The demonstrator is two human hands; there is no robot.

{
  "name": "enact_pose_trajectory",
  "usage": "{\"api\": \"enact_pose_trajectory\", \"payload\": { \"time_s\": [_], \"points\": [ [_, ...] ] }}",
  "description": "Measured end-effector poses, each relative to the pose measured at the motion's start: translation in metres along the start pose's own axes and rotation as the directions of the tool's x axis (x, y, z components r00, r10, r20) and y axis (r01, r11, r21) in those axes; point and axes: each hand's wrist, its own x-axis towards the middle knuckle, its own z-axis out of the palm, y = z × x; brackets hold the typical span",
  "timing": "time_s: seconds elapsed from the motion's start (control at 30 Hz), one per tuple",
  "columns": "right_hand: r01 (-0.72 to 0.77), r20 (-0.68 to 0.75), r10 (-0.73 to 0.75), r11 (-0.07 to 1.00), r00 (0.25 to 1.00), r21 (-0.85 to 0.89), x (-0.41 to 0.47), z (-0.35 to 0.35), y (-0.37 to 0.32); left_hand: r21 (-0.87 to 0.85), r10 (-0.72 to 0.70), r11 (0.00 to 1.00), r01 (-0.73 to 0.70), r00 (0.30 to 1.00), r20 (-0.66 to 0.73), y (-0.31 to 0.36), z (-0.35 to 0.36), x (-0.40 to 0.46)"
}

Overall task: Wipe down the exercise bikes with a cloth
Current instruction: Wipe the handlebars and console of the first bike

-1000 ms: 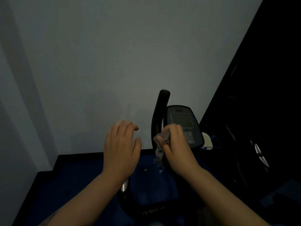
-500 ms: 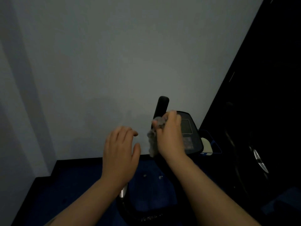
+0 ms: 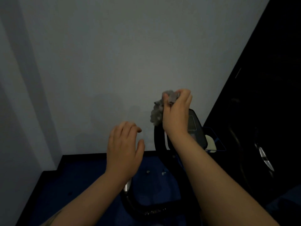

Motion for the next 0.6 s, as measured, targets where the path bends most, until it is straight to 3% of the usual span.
{"api": "enact_pose_trajectory", "payload": {
  "time_s": [0.13,0.17,0.3,0.43,0.6],
  "points": [
    [-0.083,0.34,0.057,0.995,0.939,0.064,-0.041,-0.012,0.037,-0.014,0.006,1.0,-0.006,1.0,0.0,0.0,-0.001,0.0],
    [-0.07,0.333,0.033,0.992,0.942,0.101,-0.034,-0.016,0.04,-0.016,0.008,1.0,-0.008,1.0,0.005,0.0,-0.001,0.001],
    [-0.075,0.045,0.067,0.976,0.997,0.205,0.018,-0.014,0.014,-0.012,-0.003,1.0,0.003,1.0,0.0,-0.001,0.001,0.001],
    [-0.174,0.092,0.152,0.931,0.984,0.322,0.003,0.006,0.018,-0.012,0.0,1.0,0.0,1.0,0.001,0.0,0.0,0.001],
    [-0.231,0.318,0.157,0.95,0.935,0.21,-0.034,-0.012,0.047,-0.014,0.006,1.0,-0.006,1.0,0.009,0.0,0.0,0.001]
  ]
}}
